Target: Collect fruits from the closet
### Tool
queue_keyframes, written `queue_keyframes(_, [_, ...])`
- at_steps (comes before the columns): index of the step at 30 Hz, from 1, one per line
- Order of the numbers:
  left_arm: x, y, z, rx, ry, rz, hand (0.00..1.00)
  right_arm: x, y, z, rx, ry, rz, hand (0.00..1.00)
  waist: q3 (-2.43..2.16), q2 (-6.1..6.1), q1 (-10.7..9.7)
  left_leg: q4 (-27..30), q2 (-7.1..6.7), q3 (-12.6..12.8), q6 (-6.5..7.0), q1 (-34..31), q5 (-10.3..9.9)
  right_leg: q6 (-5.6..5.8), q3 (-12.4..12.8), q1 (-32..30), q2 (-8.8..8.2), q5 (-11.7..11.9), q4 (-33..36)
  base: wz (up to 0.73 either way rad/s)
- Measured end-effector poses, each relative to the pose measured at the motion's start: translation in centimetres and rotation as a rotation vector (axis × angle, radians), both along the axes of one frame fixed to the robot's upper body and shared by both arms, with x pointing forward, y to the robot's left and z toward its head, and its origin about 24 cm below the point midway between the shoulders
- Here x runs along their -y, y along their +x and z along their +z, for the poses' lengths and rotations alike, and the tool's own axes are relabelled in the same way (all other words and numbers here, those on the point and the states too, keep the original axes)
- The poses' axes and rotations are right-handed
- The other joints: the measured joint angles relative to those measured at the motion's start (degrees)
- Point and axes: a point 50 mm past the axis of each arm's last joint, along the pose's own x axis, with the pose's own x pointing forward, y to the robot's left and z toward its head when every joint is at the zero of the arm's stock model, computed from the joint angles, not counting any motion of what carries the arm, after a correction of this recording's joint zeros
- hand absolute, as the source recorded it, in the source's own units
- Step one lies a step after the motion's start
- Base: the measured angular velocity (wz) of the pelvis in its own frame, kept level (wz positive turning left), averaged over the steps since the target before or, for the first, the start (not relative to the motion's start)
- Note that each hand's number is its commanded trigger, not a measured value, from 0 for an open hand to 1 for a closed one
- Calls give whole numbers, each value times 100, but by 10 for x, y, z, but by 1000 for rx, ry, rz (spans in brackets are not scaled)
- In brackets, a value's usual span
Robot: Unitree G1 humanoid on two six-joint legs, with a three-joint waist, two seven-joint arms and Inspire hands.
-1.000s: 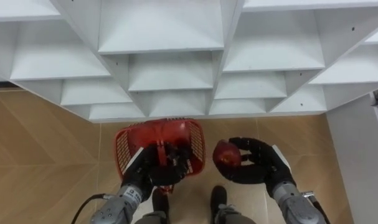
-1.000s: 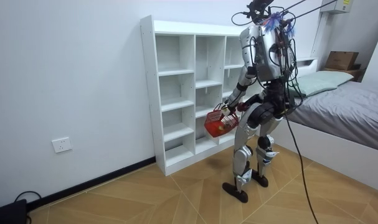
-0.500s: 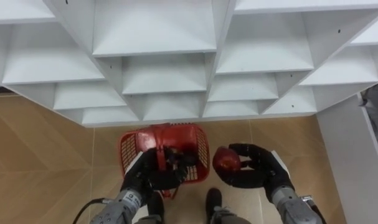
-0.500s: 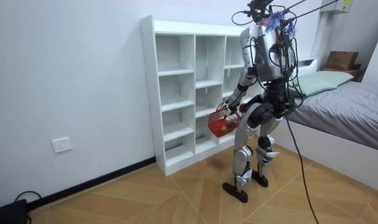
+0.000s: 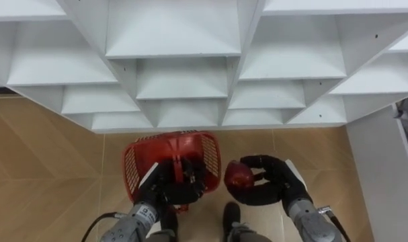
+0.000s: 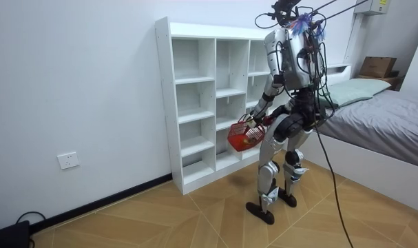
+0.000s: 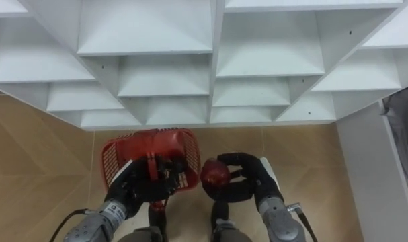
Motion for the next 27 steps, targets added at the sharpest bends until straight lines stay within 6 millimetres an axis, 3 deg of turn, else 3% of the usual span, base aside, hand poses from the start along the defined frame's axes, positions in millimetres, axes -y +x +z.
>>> queue_keyframes(10, [11,6,5,21,-38,-42,100,-1,6,4,25,-10,-4,100,15,-8,135,-4,0,1,-4,-5,-3,0,22,-18,12,-2,5,0])
queue_keyframes(27, [13,6,5,20,-51,-43,100,-7,13,9,46,-11,31,100,25,-20,137,-57,-7,0,-5,-7,-3,6,-3,-22,16,-7,-14,0])
